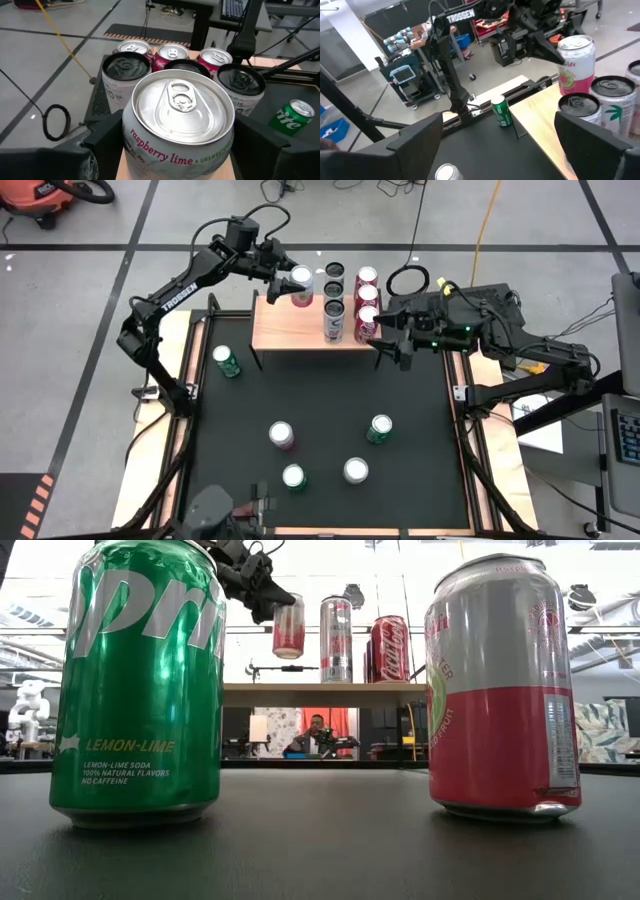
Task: Place canned beverage on shelf
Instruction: Put the top pink white soda can on the shelf
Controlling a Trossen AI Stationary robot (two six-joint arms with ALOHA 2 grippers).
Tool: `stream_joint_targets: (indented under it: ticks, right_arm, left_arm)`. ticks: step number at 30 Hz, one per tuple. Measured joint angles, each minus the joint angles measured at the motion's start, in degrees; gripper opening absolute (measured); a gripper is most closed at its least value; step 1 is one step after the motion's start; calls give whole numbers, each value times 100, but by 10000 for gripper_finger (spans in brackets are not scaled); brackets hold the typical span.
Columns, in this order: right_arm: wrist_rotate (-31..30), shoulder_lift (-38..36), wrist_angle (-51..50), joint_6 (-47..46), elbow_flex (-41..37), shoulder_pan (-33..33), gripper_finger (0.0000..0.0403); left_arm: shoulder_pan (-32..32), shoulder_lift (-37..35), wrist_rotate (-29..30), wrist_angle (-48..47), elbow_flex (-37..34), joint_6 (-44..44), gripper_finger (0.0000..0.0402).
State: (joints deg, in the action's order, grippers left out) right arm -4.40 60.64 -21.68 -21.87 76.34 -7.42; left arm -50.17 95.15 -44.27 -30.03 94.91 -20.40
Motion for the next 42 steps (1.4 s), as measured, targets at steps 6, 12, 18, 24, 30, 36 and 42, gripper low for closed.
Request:
stream_joint_targets:
  ticks: [6,12,18,24,30,36,42]
  right_arm:
    - [13,84,6,-411,0,2,361]
    - [9,140,8,-461,0,2,361]
    - [-17,195,14,-394,0,1,361]
    - [-27,221,23,-359,0,1,361]
    - [-99,218,23,-251,0,2,361]
    - [-182,219,19,-176,0,0,361]
    - [-182,219,19,-144,0,0,361]
  left_arm:
    - [-424,28,-230,181,-306,-263,294]
    - [-682,26,-621,765,-706,-236,294]
    - [-695,188,-729,1076,-920,4,294]
    - [-557,429,-798,1485,-925,51,294]
    - [-479,520,-818,1625,-925,0,294]
    - [-466,653,-790,1609,-922,-114,294]
    - [-451,765,-741,1624,-922,-131,294]
